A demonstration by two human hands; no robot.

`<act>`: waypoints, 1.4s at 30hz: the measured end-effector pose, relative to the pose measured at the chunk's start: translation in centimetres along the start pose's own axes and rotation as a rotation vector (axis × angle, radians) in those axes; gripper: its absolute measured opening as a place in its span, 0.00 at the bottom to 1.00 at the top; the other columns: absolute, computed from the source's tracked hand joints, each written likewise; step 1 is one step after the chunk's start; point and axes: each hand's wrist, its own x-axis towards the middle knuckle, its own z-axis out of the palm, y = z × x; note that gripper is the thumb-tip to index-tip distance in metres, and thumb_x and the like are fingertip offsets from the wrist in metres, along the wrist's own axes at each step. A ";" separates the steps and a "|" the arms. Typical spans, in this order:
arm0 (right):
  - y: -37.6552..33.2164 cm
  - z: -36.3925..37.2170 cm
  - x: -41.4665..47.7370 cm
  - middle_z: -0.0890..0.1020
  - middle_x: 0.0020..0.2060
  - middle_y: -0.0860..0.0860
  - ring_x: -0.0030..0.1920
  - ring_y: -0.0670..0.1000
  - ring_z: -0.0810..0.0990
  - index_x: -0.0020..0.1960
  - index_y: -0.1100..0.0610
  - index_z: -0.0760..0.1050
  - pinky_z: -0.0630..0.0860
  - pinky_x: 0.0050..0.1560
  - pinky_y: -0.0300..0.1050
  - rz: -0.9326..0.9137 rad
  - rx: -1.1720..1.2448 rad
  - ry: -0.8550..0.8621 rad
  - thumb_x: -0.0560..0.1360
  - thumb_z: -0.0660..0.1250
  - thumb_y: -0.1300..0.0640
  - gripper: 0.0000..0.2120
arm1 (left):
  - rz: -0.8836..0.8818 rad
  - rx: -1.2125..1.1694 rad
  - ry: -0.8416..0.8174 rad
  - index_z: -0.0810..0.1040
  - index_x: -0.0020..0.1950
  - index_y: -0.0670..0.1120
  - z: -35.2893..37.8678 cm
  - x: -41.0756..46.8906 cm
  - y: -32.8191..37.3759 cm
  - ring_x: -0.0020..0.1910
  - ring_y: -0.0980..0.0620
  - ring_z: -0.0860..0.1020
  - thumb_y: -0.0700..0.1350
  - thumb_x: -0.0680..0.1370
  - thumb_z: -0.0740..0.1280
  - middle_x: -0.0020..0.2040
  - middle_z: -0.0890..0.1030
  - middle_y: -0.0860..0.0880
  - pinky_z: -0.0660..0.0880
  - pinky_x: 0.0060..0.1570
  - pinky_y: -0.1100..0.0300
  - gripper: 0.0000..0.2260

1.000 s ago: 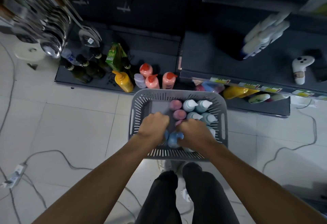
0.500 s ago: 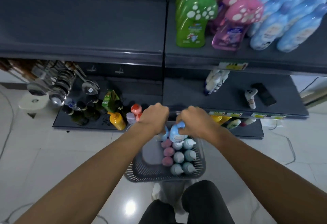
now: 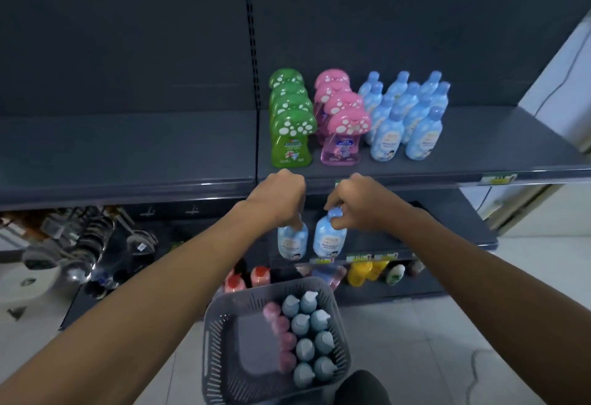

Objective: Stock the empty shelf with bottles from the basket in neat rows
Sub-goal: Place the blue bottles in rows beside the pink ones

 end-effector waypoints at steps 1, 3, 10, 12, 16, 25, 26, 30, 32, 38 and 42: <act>0.3 -1.1 -0.2 0.85 0.43 0.44 0.44 0.49 0.78 0.52 0.53 0.86 0.77 0.48 0.46 0.007 -0.010 0.008 0.66 0.73 0.53 0.15 | 0.016 0.011 0.014 0.87 0.48 0.47 -0.9 0.2 0.5 0.45 0.46 0.82 0.50 0.66 0.83 0.46 0.84 0.47 0.81 0.40 0.53 0.15; 0.9 -3.2 -0.4 0.80 0.33 0.41 0.35 0.44 0.74 0.50 0.53 0.87 0.71 0.40 0.40 0.014 -0.011 0.029 0.65 0.73 0.53 0.14 | 0.058 0.035 0.041 0.87 0.48 0.46 -2.7 0.7 1.3 0.45 0.46 0.82 0.51 0.66 0.82 0.45 0.85 0.48 0.82 0.43 0.51 0.14; 3.9 -9.2 -1.8 0.79 0.32 0.38 0.34 0.36 0.75 0.46 0.52 0.86 0.65 0.34 0.30 0.047 0.001 0.067 0.65 0.74 0.55 0.10 | 0.156 0.050 0.131 0.87 0.47 0.45 -8.0 2.5 4.6 0.45 0.50 0.83 0.50 0.66 0.82 0.43 0.86 0.50 0.83 0.46 0.51 0.14; 5.1 -10.7 -2.3 0.81 0.32 0.39 0.35 0.37 0.77 0.44 0.51 0.86 0.66 0.34 0.31 0.056 0.001 0.079 0.64 0.73 0.56 0.09 | 0.179 0.038 0.155 0.88 0.47 0.46 -9.0 3.2 5.7 0.44 0.50 0.83 0.49 0.66 0.82 0.43 0.86 0.50 0.83 0.46 0.51 0.14; 8.5 -13.3 -2.9 0.80 0.30 0.37 0.35 0.35 0.78 0.43 0.50 0.86 0.66 0.33 0.29 0.077 -0.006 0.097 0.65 0.74 0.55 0.08 | 0.239 0.043 0.186 0.88 0.48 0.48 -10.3 5.3 8.5 0.42 0.50 0.83 0.50 0.66 0.81 0.41 0.86 0.50 0.82 0.45 0.52 0.13; 18.8 -17.1 -2.8 0.81 0.30 0.38 0.36 0.35 0.79 0.40 0.48 0.83 0.71 0.35 0.34 0.074 -0.032 0.010 0.64 0.75 0.53 0.06 | 0.223 -0.034 0.210 0.86 0.44 0.48 -10.8 12.0 16.2 0.37 0.56 0.79 0.51 0.64 0.83 0.37 0.82 0.56 0.80 0.39 0.56 0.14; 20.0 -17.4 -2.8 0.81 0.30 0.38 0.35 0.35 0.79 0.40 0.48 0.83 0.71 0.35 0.34 0.073 -0.038 0.001 0.64 0.76 0.53 0.05 | 0.226 -0.033 0.214 0.86 0.45 0.48 -10.8 12.7 17.1 0.38 0.55 0.80 0.51 0.64 0.82 0.38 0.83 0.55 0.81 0.41 0.54 0.14; 24.5 -18.8 -2.8 0.80 0.30 0.35 0.35 0.38 0.80 0.36 0.45 0.80 0.77 0.39 0.40 0.069 -0.051 -0.023 0.63 0.76 0.51 0.05 | 0.218 -0.039 0.200 0.86 0.46 0.48 -11.0 15.4 20.4 0.40 0.56 0.80 0.51 0.66 0.82 0.41 0.85 0.54 0.82 0.44 0.52 0.13; 26.5 -19.5 -2.7 0.80 0.31 0.31 0.36 0.39 0.81 0.36 0.46 0.81 0.77 0.39 0.40 0.055 -0.058 -0.043 0.63 0.76 0.52 0.04 | 0.206 -0.051 0.204 0.86 0.46 0.49 -11.1 16.8 21.8 0.38 0.61 0.77 0.51 0.66 0.82 0.41 0.84 0.56 0.82 0.45 0.53 0.13; 31.4 -20.7 -1.3 0.81 0.32 0.38 0.39 0.40 0.81 0.41 0.48 0.84 0.75 0.39 0.38 0.038 -0.075 -0.020 0.65 0.75 0.54 0.06 | 0.194 -0.072 0.243 0.86 0.44 0.50 -11.4 20.4 25.6 0.37 0.61 0.77 0.52 0.65 0.81 0.36 0.80 0.59 0.78 0.40 0.59 0.12; 33.9 -20.7 -0.1 0.82 0.33 0.37 0.40 0.41 0.82 0.42 0.46 0.84 0.79 0.42 0.41 0.026 -0.066 -0.016 0.64 0.75 0.54 0.07 | 0.162 -0.115 0.245 0.85 0.45 0.51 -10.9 22.6 27.2 0.42 0.58 0.80 0.52 0.66 0.81 0.40 0.83 0.57 0.78 0.41 0.61 0.11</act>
